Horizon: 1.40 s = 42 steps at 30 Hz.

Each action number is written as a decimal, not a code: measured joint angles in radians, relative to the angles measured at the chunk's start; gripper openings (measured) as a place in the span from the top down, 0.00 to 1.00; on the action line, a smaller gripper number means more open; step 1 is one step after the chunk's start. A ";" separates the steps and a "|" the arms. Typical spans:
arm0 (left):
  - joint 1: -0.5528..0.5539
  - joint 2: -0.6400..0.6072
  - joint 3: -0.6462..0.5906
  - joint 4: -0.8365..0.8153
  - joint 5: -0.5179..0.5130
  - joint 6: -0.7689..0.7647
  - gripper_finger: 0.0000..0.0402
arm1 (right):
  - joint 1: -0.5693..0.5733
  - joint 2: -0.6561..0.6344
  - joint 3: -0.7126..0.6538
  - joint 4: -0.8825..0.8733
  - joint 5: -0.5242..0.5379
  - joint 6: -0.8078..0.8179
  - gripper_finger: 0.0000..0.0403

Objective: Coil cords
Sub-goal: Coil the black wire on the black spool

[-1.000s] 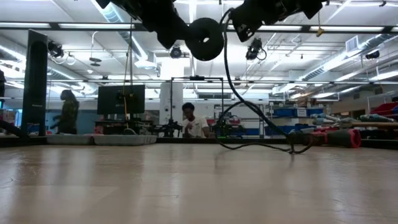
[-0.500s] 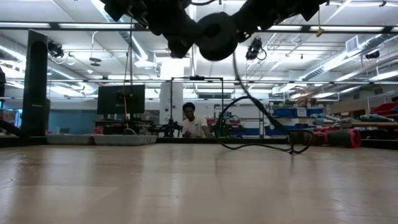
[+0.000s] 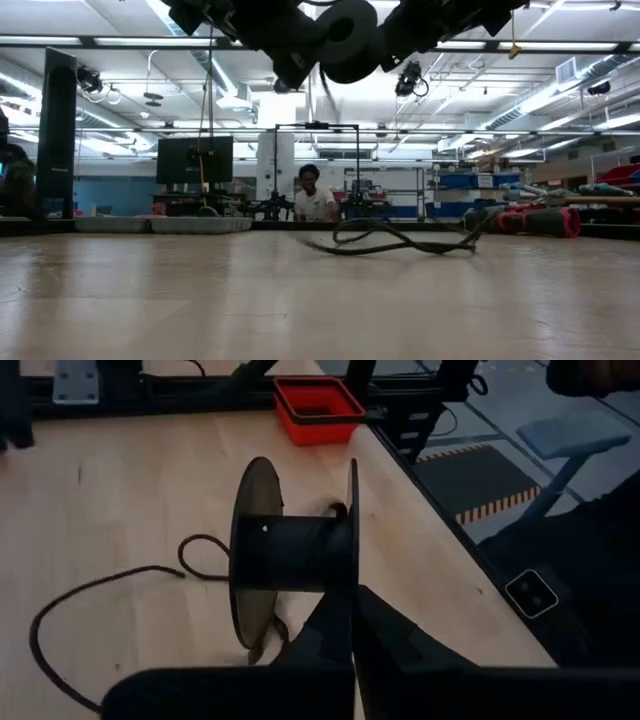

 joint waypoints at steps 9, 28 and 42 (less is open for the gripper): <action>-0.010 0.000 0.000 -0.010 -0.010 0.021 1.00 | -0.002 0.000 -0.092 0.000 0.004 0.139 0.94; -0.056 0.004 0.000 0.221 -0.242 0.148 1.00 | 0.121 0.003 -0.546 0.791 0.256 0.342 0.77; -0.091 0.005 0.000 0.285 -0.331 0.138 1.00 | 0.135 0.193 -0.546 0.914 0.227 0.421 0.78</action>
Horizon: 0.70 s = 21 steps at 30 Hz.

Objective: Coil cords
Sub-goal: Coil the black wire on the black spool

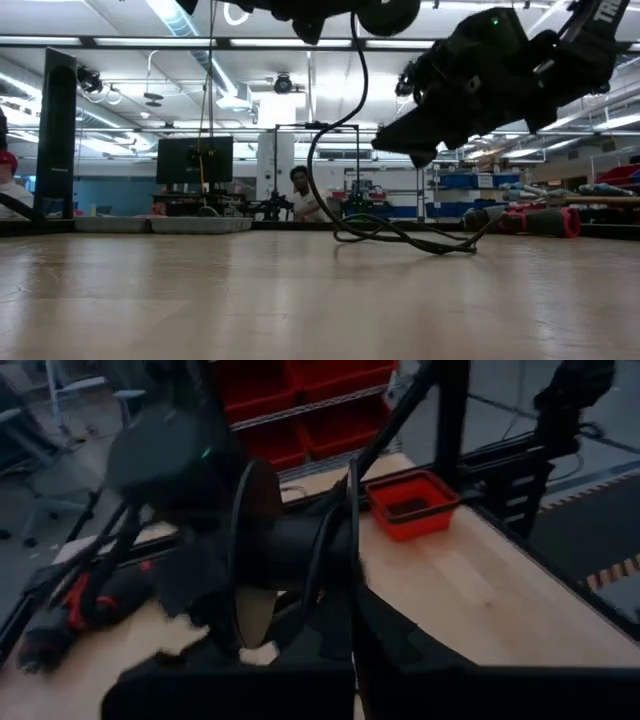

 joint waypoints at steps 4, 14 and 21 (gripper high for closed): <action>-0.040 0.006 -0.020 0.047 -0.029 -0.006 1.00 | -0.024 0.022 -0.002 -0.035 -0.085 0.036 0.78; -0.147 0.016 -0.144 0.217 -0.229 -0.076 1.00 | -0.005 0.015 -0.021 -0.018 -0.171 0.158 0.77; -0.215 0.016 -0.199 0.288 -0.380 -0.124 1.00 | 0.079 0.015 -0.021 0.041 -0.005 0.157 0.76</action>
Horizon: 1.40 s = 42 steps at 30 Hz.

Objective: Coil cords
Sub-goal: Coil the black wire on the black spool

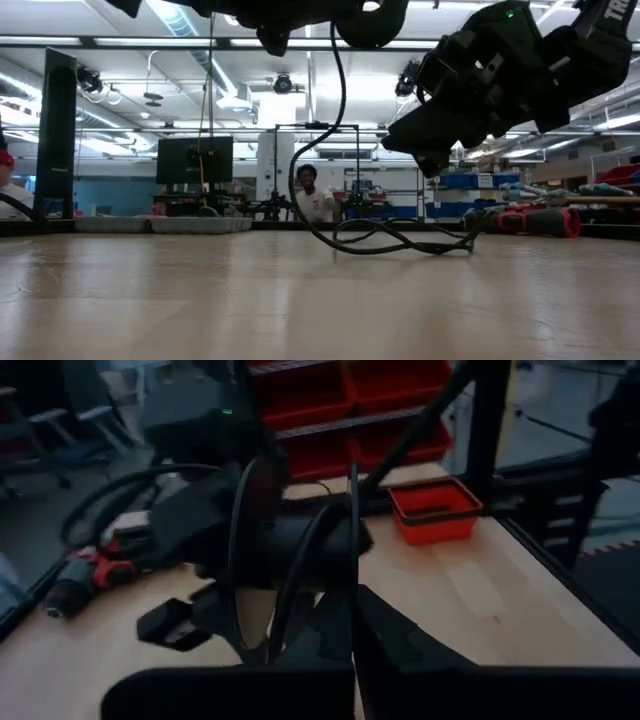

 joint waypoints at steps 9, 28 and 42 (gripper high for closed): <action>-0.043 0.000 -0.037 0.049 -0.116 -0.054 1.00 | 0.027 0.088 0.002 0.069 0.050 0.018 0.76; -0.029 -0.001 -0.037 0.038 -0.122 0.015 1.00 | -0.209 0.300 0.170 0.097 -0.354 -0.056 0.76; 0.115 -0.036 -0.037 0.014 0.034 0.090 1.00 | -0.263 0.297 0.182 0.149 -0.524 -0.108 0.76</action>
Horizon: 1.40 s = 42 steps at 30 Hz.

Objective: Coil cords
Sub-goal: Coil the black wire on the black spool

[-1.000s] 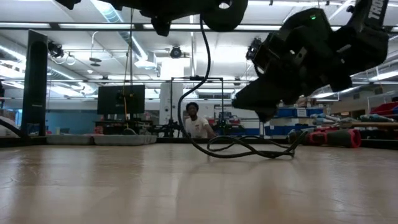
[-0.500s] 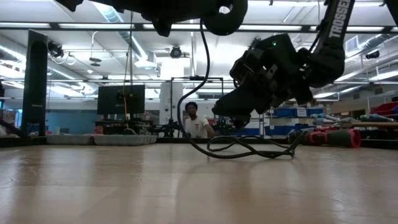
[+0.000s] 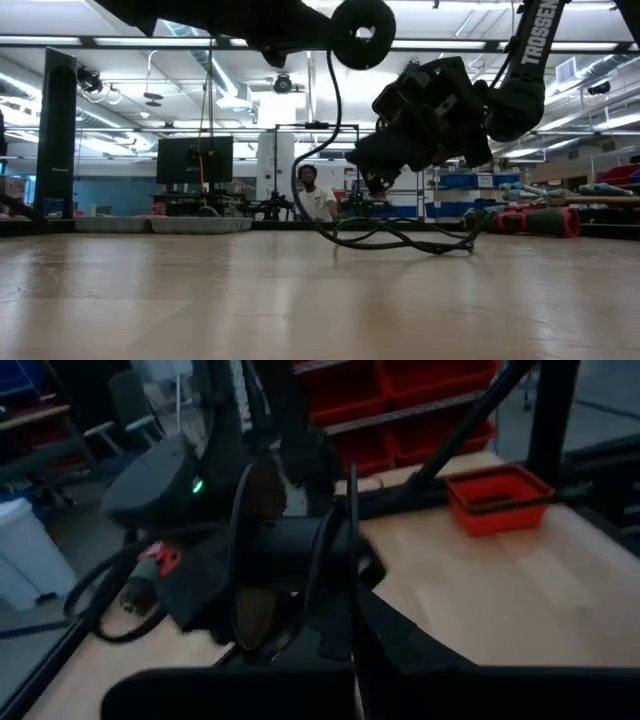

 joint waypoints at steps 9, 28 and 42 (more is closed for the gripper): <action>0.038 -0.012 0.000 0.003 0.042 0.051 1.00 | 0.005 -0.002 0.004 0.085 0.097 -0.011 0.76; 0.056 -0.012 0.000 0.019 0.026 0.088 1.00 | 0.045 -0.002 0.066 0.034 0.096 -0.035 0.77; 0.054 -0.011 0.000 0.030 0.010 0.087 1.00 | 0.043 -0.002 0.070 -0.011 0.115 -0.059 0.97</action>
